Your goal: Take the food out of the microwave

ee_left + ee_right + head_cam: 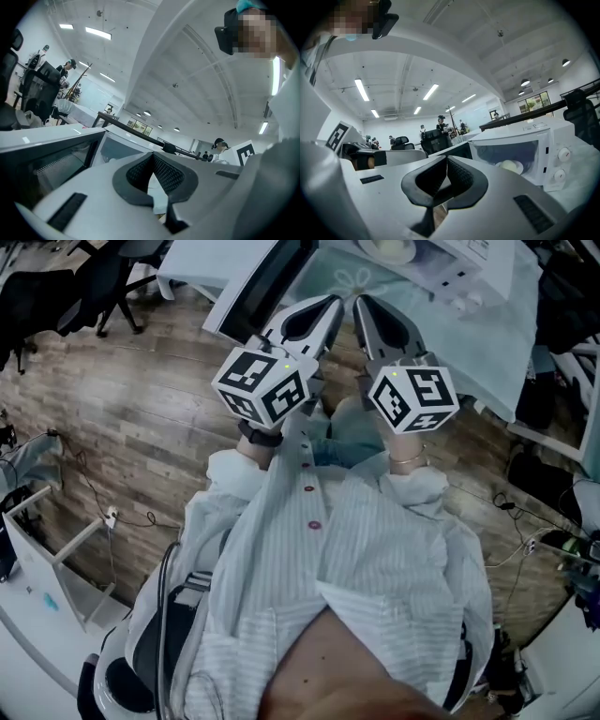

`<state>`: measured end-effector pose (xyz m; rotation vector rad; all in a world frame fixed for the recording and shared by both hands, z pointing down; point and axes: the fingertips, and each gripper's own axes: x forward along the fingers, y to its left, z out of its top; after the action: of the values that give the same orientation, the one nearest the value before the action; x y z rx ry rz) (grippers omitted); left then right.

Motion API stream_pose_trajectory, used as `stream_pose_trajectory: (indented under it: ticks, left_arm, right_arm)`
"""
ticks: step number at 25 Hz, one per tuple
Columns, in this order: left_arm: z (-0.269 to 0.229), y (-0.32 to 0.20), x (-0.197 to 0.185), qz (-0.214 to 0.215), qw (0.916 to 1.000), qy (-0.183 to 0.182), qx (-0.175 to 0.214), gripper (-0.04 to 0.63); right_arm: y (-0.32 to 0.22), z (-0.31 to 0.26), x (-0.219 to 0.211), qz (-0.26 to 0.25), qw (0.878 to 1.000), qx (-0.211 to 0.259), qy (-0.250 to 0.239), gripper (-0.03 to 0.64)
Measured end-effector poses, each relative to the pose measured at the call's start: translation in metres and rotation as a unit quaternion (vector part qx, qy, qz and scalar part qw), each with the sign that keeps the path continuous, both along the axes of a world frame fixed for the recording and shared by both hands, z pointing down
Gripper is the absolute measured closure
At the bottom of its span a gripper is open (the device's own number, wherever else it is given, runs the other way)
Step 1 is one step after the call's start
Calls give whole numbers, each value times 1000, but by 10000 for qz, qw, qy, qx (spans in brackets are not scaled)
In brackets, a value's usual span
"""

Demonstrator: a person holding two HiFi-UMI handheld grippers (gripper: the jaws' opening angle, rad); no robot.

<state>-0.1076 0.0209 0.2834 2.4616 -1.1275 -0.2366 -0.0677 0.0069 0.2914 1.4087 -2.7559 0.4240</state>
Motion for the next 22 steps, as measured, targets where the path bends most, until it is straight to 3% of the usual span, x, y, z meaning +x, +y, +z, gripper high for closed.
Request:
stream_pose_trajectory:
  ticks: [11, 22]
  left_arm:
    - [14, -41, 8, 178, 9996, 126, -201, 588]
    - [13, -135, 39, 388, 9989, 99, -236, 588]
  right_arm:
    - [-43, 14, 9, 159, 9995, -217, 133, 584]
    - [-128, 15, 42, 373, 9987, -291, 167, 584]
